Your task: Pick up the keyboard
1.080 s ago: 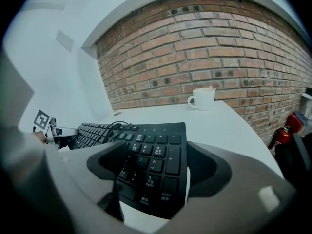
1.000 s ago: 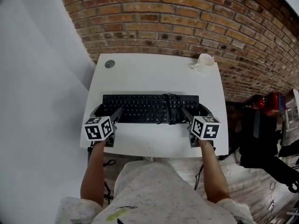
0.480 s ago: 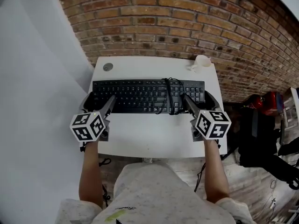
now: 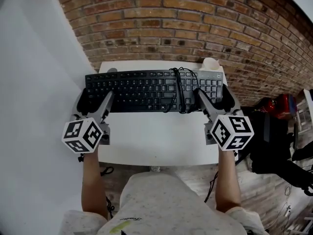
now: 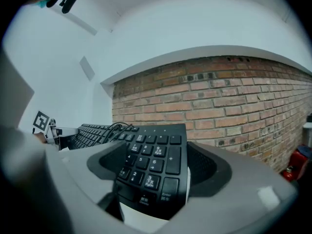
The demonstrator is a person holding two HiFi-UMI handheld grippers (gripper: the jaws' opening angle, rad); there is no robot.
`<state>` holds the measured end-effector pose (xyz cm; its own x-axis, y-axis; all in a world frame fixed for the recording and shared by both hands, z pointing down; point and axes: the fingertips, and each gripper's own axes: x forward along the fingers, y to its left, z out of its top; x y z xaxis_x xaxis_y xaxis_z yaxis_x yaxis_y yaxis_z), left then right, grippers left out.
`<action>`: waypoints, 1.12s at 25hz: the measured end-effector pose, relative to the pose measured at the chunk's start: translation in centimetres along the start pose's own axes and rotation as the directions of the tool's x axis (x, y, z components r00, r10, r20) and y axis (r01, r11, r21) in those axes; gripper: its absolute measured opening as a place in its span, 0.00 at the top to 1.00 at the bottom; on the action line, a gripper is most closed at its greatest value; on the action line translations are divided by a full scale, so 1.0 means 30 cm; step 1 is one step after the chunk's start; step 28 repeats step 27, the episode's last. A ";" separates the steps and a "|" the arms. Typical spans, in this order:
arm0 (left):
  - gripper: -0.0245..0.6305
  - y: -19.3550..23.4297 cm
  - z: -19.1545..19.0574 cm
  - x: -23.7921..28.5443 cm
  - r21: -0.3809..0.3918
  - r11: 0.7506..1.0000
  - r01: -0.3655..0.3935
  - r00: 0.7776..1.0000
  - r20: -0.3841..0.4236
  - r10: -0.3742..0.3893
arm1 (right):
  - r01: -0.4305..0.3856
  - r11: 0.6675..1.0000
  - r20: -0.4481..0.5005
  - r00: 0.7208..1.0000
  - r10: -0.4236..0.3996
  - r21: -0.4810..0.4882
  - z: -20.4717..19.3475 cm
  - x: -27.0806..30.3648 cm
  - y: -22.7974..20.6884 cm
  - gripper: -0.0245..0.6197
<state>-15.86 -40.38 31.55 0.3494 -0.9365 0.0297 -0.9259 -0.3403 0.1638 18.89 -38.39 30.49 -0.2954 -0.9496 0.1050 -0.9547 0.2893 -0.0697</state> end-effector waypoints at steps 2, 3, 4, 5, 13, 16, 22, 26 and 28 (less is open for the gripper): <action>0.29 -0.003 0.041 -0.010 0.005 1.000 -0.006 0.999 0.039 0.006 | -0.001 1.000 0.029 1.000 0.002 -0.014 0.038 -0.012 0.013 0.36; 0.29 -0.005 0.057 -0.014 0.009 1.000 -0.007 0.999 0.054 0.006 | -0.001 1.000 0.040 0.999 0.002 -0.018 0.052 -0.018 0.017 0.36; 0.29 -0.008 0.070 -0.017 0.014 1.000 -0.006 0.998 0.063 0.005 | 0.000 1.000 0.049 0.999 0.001 -0.020 0.062 -0.024 0.020 0.36; 0.29 -0.011 0.079 -0.021 0.019 1.000 -0.005 0.998 0.070 0.003 | 0.001 1.000 0.055 0.998 0.000 -0.021 0.070 -0.030 0.022 0.36; 0.29 -0.009 0.097 -0.055 0.026 1.000 -0.004 0.996 0.089 0.002 | -0.001 1.000 0.066 0.998 0.003 -0.024 0.081 -0.048 0.044 0.36; 0.29 -0.008 0.097 -0.059 0.026 1.000 0.000 0.996 0.087 -0.002 | 0.001 1.000 0.068 0.998 0.001 -0.025 0.081 -0.054 0.047 0.36; 0.29 -0.019 0.091 -0.069 0.027 1.000 0.003 0.996 0.088 -0.005 | 0.004 1.000 0.068 0.998 -0.003 -0.024 0.078 -0.071 0.045 0.36; 0.29 -0.031 0.099 -0.070 0.029 1.000 0.003 0.996 0.087 -0.006 | 0.005 1.000 0.067 0.998 -0.004 -0.022 0.084 -0.080 0.038 0.36; 0.29 -0.033 0.101 -0.070 0.030 1.000 0.003 0.996 0.086 -0.006 | 0.006 1.000 0.066 0.998 -0.004 -0.021 0.086 -0.081 0.036 0.36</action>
